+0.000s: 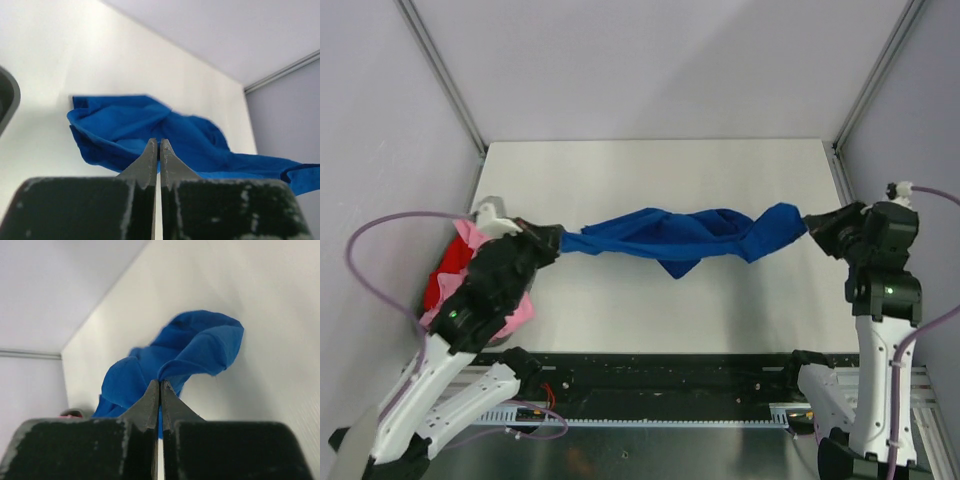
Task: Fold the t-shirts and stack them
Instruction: Flatten out the tshirt
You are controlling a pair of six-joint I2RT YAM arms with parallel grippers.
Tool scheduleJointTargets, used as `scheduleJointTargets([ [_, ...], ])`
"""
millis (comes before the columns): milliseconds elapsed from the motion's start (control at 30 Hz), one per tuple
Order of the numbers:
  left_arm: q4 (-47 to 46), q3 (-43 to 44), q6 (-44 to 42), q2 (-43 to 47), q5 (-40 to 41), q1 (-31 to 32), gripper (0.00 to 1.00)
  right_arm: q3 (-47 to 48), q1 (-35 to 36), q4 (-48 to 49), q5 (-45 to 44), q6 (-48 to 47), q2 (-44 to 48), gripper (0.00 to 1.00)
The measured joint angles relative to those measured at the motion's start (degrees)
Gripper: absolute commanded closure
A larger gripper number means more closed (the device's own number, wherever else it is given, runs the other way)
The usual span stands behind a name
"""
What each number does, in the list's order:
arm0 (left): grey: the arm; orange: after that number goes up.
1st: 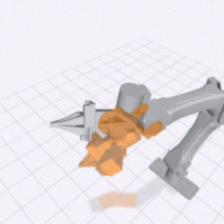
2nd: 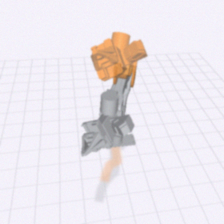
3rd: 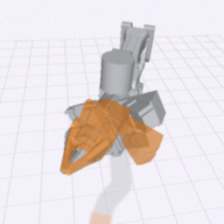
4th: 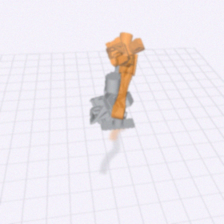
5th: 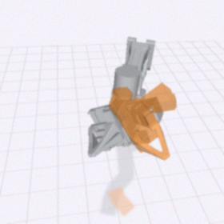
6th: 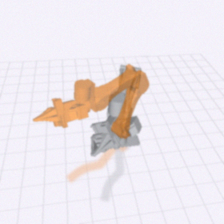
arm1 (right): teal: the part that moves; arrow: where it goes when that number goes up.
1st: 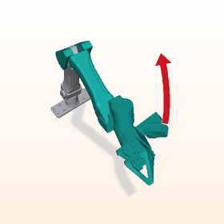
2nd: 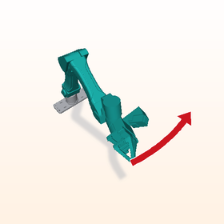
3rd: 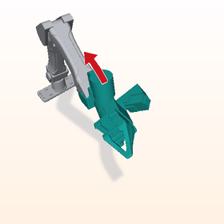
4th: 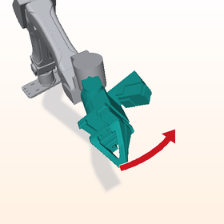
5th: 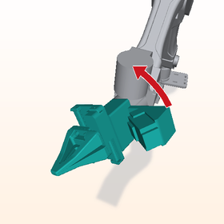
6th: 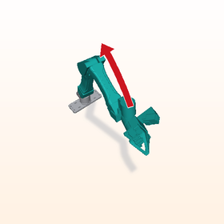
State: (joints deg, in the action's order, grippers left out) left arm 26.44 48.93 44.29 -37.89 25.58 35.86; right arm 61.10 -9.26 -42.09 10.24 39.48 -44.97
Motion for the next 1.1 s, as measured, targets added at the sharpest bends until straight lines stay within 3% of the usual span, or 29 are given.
scheduleJointTargets([
  [167, 2.3, 8.7, -3.3, 4.2, 3.7, 0.0, 1.0, 11.2, 0.0, -4.1, -2.1, 1.3, 0.5, 1.0],
  [300, 2.8, 18.3, -6.0, -0.8, 7.4, -0.4, 1.0, 17.9, 0.0, -3.4, -2.9, 2.6, -1.2, 1.0],
  [467, 0.5, 34.4, -8.7, -17.3, 4.8, -8.0, 1.0, 23.5, 0.0, 5.0, -2.8, 4.5, -9.9, 1.0],
  [700, -4.7, 59.8, -9.4, -47.0, -6.1, -18.3, 1.0, 38.1, 0.7, 19.3, -2.9, 5.6, -35.2, 1.0],
  [900, -6.1, 88.0, -8.5, -72.8, -15.4, -23.4, 1.0, 67.7, 2.9, 22.1, -4.0, 4.2, -60.2, 1.0],
  [1000, -8.9, 95.7, -7.9, -78.3, -18.8, -25.1, 1.0, 78.9, 3.2, 23.2, -5.0, 3.8, -65.1, 1.0],
  [1100, -13.0, 95.6, -6.6, -77.4, -21.1, -26.6, 1.0, 79.2, 2.4, 27.3, -6.6, 3.8, -61.8, 1.0],
])
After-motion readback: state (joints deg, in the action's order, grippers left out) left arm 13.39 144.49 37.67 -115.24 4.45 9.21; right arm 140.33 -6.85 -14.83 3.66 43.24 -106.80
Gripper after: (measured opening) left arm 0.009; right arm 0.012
